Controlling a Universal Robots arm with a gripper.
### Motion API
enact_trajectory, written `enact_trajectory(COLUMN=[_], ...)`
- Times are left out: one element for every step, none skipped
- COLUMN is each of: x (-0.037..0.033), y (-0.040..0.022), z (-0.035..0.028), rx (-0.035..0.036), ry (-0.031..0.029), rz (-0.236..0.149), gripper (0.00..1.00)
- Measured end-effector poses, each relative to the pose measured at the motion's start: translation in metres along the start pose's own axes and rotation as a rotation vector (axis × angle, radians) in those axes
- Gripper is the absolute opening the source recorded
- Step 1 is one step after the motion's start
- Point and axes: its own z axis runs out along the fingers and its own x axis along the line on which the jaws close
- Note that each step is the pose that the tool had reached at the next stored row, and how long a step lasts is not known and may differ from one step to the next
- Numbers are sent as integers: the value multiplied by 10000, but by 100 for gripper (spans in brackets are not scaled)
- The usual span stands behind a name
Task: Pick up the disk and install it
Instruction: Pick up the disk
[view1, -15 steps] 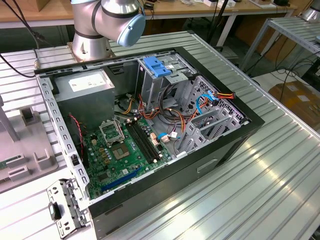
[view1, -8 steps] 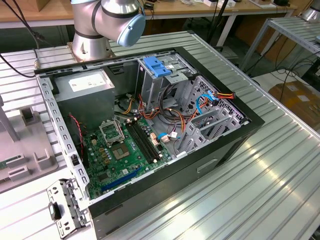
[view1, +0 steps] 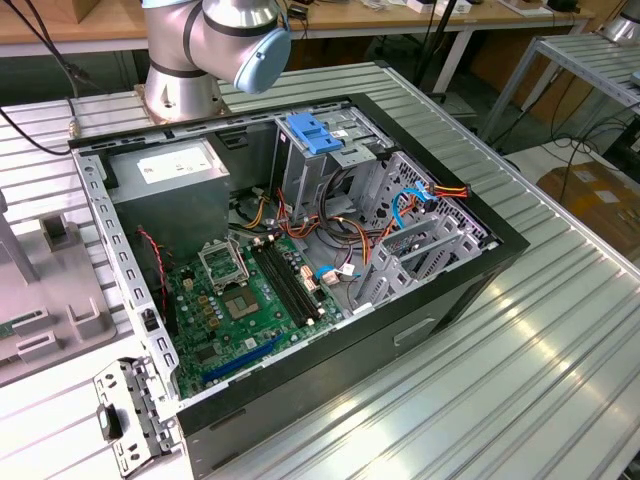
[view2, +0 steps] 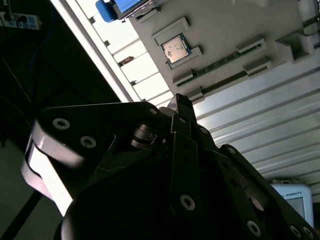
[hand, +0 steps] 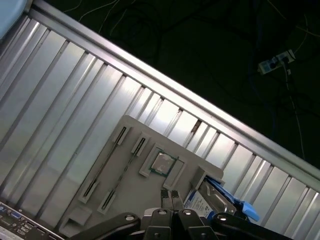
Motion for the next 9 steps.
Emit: enact_trajectory(x=[0,0,0,0,0,-1,-1,0,0], y=[0,0,0,-1,-1,-1,-1,-1,-1], z=[0,0,1,2,3,6,11,15,21], rx=[0,-1,-1,-1,-1,2,9,14,20], ry=[3,3,4,4,0,-7,-16,-24,-35], rz=[-51,-75,-75,-72,10,155,376,550,812], gripper=[11,11,11,11,11,11,11,11,11])
